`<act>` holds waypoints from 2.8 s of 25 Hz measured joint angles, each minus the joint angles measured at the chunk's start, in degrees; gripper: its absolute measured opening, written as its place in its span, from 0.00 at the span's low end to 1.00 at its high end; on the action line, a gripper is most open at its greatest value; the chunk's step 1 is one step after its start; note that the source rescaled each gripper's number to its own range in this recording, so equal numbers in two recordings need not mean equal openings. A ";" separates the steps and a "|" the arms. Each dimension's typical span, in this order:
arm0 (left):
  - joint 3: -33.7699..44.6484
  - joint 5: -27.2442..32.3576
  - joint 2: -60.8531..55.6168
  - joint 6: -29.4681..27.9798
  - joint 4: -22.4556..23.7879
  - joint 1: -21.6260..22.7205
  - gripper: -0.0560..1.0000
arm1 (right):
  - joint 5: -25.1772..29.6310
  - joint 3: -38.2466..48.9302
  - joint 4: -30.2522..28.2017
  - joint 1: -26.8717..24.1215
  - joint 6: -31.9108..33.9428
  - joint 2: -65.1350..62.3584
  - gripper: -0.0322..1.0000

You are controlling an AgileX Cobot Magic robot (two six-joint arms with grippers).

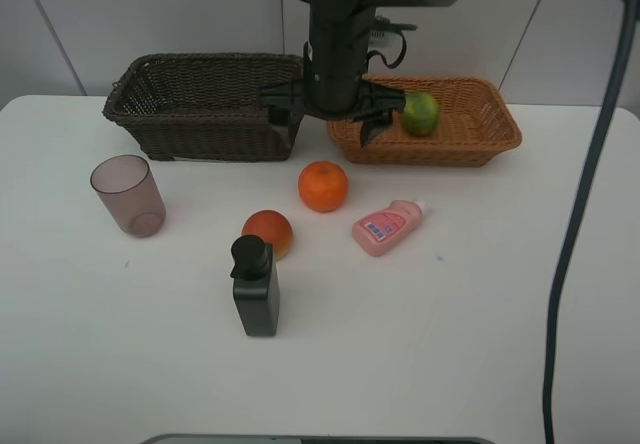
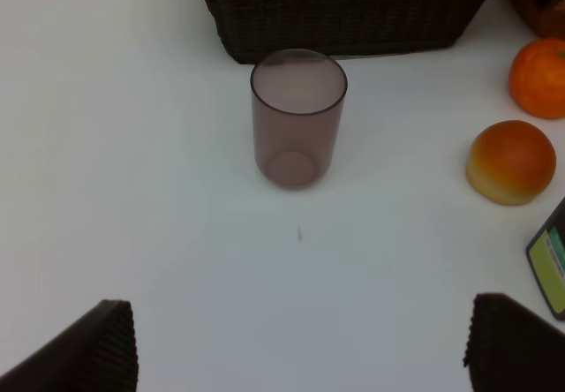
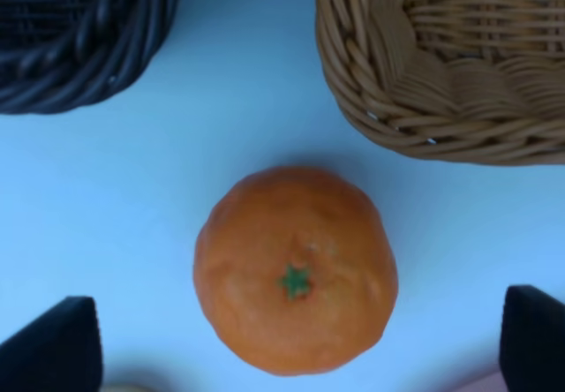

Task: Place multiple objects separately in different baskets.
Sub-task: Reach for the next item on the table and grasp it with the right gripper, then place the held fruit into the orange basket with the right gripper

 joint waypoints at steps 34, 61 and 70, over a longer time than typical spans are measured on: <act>0.00 0.00 0.00 0.00 0.00 0.00 0.96 | -13.44 6.45 -4.89 0.00 11.25 7.96 1.00; 0.00 0.00 0.00 0.00 0.00 0.00 0.96 | -13.29 6.45 -4.47 0.00 11.25 8.89 0.48; 0.00 0.00 0.00 0.00 0.00 0.00 0.96 | -12.15 6.45 -2.11 0.00 6.26 8.22 0.48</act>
